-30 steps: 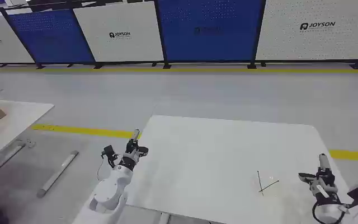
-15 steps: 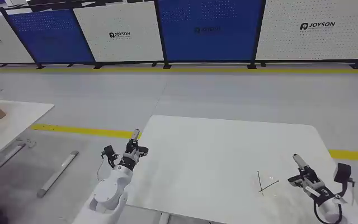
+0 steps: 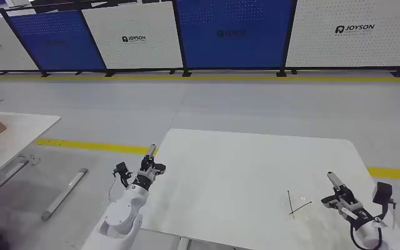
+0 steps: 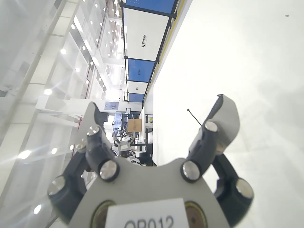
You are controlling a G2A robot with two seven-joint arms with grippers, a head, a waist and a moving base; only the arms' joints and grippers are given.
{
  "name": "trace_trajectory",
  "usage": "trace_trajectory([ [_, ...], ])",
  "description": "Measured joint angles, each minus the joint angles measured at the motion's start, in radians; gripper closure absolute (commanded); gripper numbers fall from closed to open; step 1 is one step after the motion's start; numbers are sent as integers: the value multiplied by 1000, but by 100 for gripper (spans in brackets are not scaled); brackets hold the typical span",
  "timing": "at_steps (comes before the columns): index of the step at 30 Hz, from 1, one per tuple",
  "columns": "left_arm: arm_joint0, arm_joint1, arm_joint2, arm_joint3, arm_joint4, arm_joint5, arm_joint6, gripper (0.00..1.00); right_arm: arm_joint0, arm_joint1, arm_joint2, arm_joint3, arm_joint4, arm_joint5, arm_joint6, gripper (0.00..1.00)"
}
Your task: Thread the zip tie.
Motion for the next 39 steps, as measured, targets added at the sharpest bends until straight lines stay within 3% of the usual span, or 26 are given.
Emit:
trace_trajectory([
  [4, 0, 0, 0, 0, 0, 0, 0, 0, 12, 5, -2, -3, -8, -2, 21, 0],
  [12, 0, 0, 0, 0, 0, 0, 0, 0, 109, 36, 37, 78, -66, 3, 376, 0],
  [19, 0, 0, 0, 0, 0, 0, 0, 0, 323, 66, -15, 301, -140, 38, 696, 0],
  [21, 0, 0, 0, 0, 0, 0, 0, 0, 345, 69, -20, 322, -165, 38, 717, 0],
  [33, 0, 0, 0, 0, 0, 0, 0, 0, 342, 68, -20, 318, -157, 36, 708, 0],
  [39, 0, 0, 0, 0, 0, 0, 0, 0, 420, 92, -13, 391, -173, -16, 880, 0],
])
